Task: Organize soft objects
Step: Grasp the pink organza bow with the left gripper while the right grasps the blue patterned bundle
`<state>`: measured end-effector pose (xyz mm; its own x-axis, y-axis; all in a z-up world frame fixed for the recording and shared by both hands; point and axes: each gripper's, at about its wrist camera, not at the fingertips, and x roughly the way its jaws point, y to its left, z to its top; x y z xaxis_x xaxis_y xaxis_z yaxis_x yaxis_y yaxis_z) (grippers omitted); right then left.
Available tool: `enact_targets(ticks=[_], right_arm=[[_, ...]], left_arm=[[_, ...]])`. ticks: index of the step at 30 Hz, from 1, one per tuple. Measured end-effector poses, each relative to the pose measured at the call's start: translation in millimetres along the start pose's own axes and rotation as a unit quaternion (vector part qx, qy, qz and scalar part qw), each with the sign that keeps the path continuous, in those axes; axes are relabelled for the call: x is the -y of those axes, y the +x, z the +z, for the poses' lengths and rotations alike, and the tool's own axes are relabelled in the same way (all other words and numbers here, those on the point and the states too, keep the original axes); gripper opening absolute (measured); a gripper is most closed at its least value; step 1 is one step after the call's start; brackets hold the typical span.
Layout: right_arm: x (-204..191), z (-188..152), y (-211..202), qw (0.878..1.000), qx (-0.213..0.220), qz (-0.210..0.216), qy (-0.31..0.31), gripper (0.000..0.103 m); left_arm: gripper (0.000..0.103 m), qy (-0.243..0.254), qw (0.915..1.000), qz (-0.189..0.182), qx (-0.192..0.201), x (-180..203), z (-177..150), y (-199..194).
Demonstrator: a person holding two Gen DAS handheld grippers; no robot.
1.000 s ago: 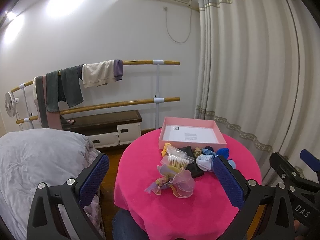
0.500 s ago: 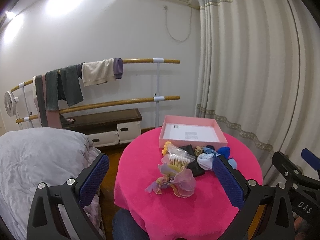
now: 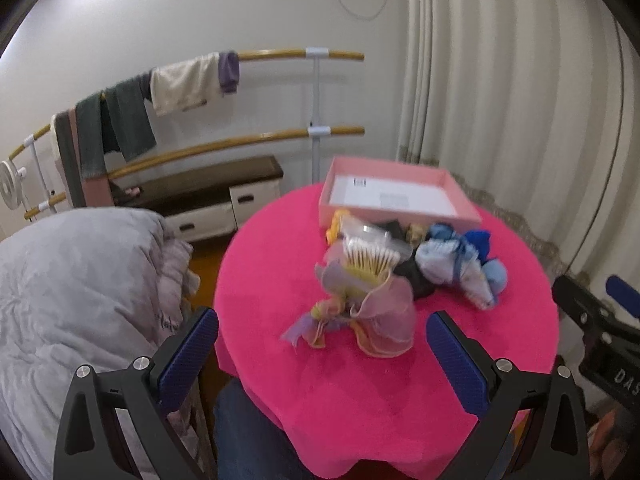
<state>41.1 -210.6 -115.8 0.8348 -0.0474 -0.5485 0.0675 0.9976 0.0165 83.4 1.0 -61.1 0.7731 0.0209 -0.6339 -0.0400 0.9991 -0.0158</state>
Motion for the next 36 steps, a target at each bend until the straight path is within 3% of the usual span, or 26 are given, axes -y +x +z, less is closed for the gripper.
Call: enact_targets(ticks=[9,19,27,32,34,36], right_arm=[[0.3,-2.2,63.7,0.999,-0.052,0.007,-0.002,0.103],[13.9,0.4,113.6,0.995,-0.098,0.0,0.007,0.103],[25.1,3.4,139.2,0.993,-0.117,0.007,0.016,0.101],[15.0,9.9,157.6,0.992,-0.123,0.04,0.004,0.09],[9.1,13.1,163.0,0.991,-0.123,0.051,-0.002,0.089],[-0.3,16.4,173.6,0.99,-0.127,0.065,-0.012,0.088]], left_arm=[[0.103,-0.016,0.9985,0.005,-0.053,-8.8,6.8,75.0],[0.103,-0.02,0.9971,-0.028,-0.068,6.6,22.6,149.9],[0.103,0.0,0.9965,-0.021,-0.081,18.8,25.3,210.3],[0.095,0.0,0.9967,-0.029,-0.075,14.0,24.0,230.1],[0.087,-0.009,0.9958,-0.032,-0.085,6.3,20.6,235.6],[0.086,-0.017,0.9949,-0.032,-0.094,-0.1,17.3,243.0]])
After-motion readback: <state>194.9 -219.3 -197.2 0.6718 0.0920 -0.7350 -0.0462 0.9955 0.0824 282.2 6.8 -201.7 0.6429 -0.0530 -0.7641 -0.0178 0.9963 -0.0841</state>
